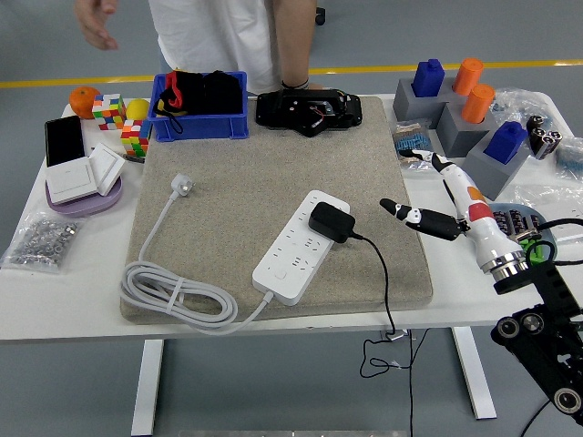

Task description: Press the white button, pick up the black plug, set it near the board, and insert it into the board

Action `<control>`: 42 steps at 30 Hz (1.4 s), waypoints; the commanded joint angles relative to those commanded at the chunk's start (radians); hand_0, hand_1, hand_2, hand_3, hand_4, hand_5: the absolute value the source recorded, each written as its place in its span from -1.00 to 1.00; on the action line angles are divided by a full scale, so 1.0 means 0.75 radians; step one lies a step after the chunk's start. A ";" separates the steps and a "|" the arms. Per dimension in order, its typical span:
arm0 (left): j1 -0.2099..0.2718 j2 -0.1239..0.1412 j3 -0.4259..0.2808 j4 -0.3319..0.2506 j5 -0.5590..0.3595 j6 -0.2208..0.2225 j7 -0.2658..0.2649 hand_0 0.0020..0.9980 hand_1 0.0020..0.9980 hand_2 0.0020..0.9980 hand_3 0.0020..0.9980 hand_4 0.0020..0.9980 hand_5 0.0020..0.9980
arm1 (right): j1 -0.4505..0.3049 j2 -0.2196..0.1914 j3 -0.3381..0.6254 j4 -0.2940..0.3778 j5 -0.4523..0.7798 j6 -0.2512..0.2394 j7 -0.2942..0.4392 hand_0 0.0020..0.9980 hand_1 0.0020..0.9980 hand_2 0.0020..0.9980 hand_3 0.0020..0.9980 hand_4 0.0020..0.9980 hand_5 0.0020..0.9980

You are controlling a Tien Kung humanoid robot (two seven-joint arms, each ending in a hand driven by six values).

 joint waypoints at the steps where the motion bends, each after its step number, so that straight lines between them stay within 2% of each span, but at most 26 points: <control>1: -0.001 0.000 0.001 0.000 -0.001 0.000 -0.001 0.38 0.28 0.23 0.28 0.13 -0.63 | -0.022 -0.005 0.036 0.000 -0.008 0.001 -0.002 0.88 0.74 0.63 0.58 1.00 0.15; 7: -0.009 -0.001 0.005 0.000 -0.008 0.004 -0.004 0.38 0.28 0.23 0.27 0.12 -0.64 | -0.149 -0.006 0.264 0.008 -0.047 0.006 -0.013 0.88 0.74 0.63 0.58 1.00 0.15; 12: -0.049 0.014 0.048 0.000 0.007 -0.008 -0.007 0.38 0.28 0.23 0.27 0.12 -0.64 | -0.173 0.028 0.431 0.007 -0.068 0.006 -0.017 0.88 0.74 0.63 0.58 1.00 0.14; 16: -0.043 0.024 0.044 0.000 0.005 -0.004 -0.017 0.38 0.28 0.23 0.27 0.12 -0.64 | -0.216 0.029 0.498 0.027 -0.074 0.012 -0.025 0.88 0.74 0.63 0.58 1.00 0.14; 19: -0.028 0.021 0.021 0.000 0.009 0.000 -0.019 0.38 0.28 0.23 0.27 0.12 -0.64 | -0.248 0.045 0.538 0.049 -0.075 0.021 -0.034 0.87 0.73 0.62 0.59 1.00 0.14; 30: -0.009 -0.008 0.048 0.000 -0.017 -0.007 -0.011 0.38 0.28 0.23 0.28 0.13 -0.64 | -0.266 0.101 0.617 0.081 0.017 0.062 -0.051 0.83 0.67 0.59 0.59 1.00 0.11; 42: 0.011 0.000 0.004 0.000 0.014 -0.002 -0.009 0.38 0.28 0.23 0.28 0.12 -0.64 | -0.279 0.142 0.645 0.093 0.046 0.081 -0.058 0.81 0.66 0.59 0.58 1.00 0.11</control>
